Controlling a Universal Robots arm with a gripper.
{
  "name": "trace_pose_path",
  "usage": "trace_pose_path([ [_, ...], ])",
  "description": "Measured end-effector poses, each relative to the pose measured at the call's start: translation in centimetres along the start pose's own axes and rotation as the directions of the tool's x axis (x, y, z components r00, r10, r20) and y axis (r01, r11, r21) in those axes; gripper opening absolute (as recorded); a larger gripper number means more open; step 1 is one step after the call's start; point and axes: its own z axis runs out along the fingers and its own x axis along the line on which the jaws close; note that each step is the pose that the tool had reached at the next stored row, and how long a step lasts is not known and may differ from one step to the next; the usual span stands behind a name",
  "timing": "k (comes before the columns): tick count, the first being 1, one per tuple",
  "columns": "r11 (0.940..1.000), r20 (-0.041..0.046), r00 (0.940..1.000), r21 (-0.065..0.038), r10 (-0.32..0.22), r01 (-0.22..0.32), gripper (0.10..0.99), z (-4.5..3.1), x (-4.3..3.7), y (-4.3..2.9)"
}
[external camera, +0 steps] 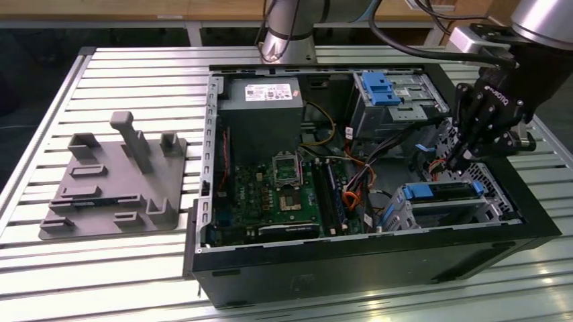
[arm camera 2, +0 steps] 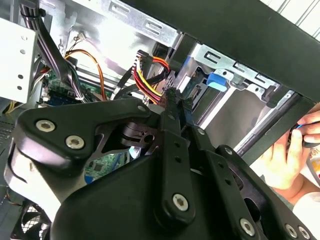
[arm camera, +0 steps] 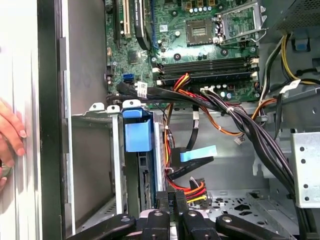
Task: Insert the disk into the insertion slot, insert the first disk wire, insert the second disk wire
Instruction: 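Insert the first disk wire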
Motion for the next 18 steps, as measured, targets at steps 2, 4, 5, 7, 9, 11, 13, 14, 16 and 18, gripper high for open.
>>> trace_pose_path([
  [2, 1.0, 0.0002, 1.0, 0.001, -0.005, 0.005, 0.165, 0.0, 0.0, 0.05],
  [4, 1.0, -0.0002, 1.0, 0.002, -0.006, 0.006, 0.165, 0.0, 0.0, 0.05],
  [5, 1.0, -0.0003, 1.0, 0.002, -0.006, 0.006, 0.165, -0.01, 0.0, 0.05],
  [7, 1.0, -0.0003, 1.0, 0.002, -0.006, 0.006, 0.165, -0.01, 0.0, 0.06],
  [9, 1.0, 0.0007, 1.0, 0.003, -0.006, 0.006, 0.165, 0.0, 0.0, 0.06],
  [11, 0.9999, 0.0193, 0.9998, 0.009, -0.007, 0.007, 0.165, 0.0, 0.03, 0.07],
  [13, 0.9999, 0.0391, 0.9992, 0.013, -0.01, 0.01, 0.165, 0.01, 0.09, 0.07],
  [14, 0.9999, 0.0465, 0.9989, 0.013, -0.012, 0.011, 0.165, 0.02, 0.16, 0.07],
  [16, 0.9998, 0.0625, 0.9979, 0.014, -0.014, 0.013, 0.165, 0.04, 0.32, 0.07],
  [18, 0.9998, 0.0836, 0.9964, 0.015, -0.016, 0.015, 0.165, 0.05, 0.47, 0.06],
])
